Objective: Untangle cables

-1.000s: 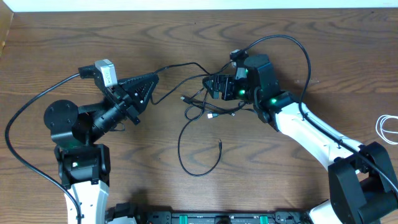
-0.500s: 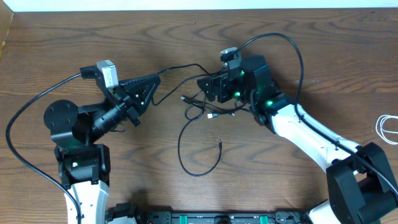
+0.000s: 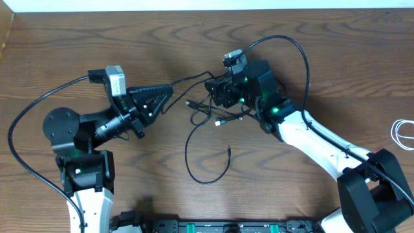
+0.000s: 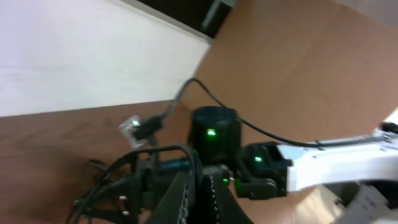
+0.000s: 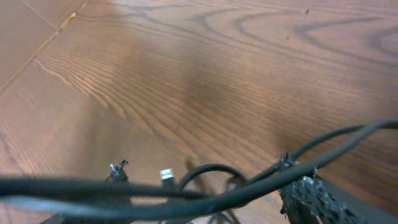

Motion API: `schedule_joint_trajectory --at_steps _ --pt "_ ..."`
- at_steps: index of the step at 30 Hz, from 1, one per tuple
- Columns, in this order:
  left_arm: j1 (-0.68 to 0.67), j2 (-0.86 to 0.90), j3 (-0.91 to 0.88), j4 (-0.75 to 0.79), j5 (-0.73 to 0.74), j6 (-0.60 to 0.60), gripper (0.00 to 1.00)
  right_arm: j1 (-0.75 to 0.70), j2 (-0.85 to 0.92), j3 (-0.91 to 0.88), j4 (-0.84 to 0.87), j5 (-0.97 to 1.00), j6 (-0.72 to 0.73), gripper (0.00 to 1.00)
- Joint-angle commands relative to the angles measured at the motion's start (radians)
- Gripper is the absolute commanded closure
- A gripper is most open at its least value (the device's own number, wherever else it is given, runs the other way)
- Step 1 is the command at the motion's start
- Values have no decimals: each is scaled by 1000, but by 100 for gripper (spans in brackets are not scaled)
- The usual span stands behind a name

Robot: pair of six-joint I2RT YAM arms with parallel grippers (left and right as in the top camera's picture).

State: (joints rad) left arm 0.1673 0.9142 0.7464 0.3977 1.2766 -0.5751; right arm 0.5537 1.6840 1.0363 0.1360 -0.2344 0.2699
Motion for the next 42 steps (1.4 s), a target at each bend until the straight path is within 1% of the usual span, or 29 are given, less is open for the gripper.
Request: schedule_joint_trajectory --at_steps 1,4,5,10,11,17,18,20,21,26,32,33,34,36,37,39,41,42 --pt "-3 -8 10 38 83 -72 92 5 11 -1 12 26 -54 30" --pt "-3 -8 10 39 82 -76 92 5 19 -1 17 23 -54 44" --pt "-3 -8 10 39 82 -82 92 5 23 -1 18 16 -54 45" --pt "-3 -8 10 39 85 -102 92 10 29 -1 29 -65 -55 42" --pt "-3 -8 10 39 85 -105 92 12 31 -1 29 -68 -55 44" --pt "-2 -8 10 39 85 -104 92 21 58 -1 9 -68 -71 68" --pt "-2 -8 10 39 85 -104 92 21 63 -1 9 -69 -86 75" --pt "-2 -8 10 39 85 -103 92 21 67 -1 8 -72 -114 92" --pt "-2 -8 10 39 85 -103 92 21 67 -1 8 -72 -121 99" --pt "-2 -5 10 38 85 -91 92 19 39 -1 -12 -82 -114 99" --pt "-2 26 9 38 63 -87 92 -5 -85 0 -159 -118 -97 99" --pt "-2 35 9 38 62 -84 87 -11 -114 0 -180 -122 -80 99" --pt "-2 47 9 38 62 -84 76 -18 -142 0 -185 -131 -63 99" --pt "-3 74 9 36 63 -84 46 -35 -208 0 -185 -205 -24 99" --pt "-3 87 9 34 63 -84 27 -45 -239 0 -180 -259 -20 99" --pt "-4 117 9 30 64 -85 14 -59 -298 0 -179 -345 -20 99" --pt "-14 148 9 30 73 -85 9 -67 -349 0 -183 -372 -19 99" --pt "-23 163 9 30 74 -85 9 -69 -369 0 -186 -370 -13 99"
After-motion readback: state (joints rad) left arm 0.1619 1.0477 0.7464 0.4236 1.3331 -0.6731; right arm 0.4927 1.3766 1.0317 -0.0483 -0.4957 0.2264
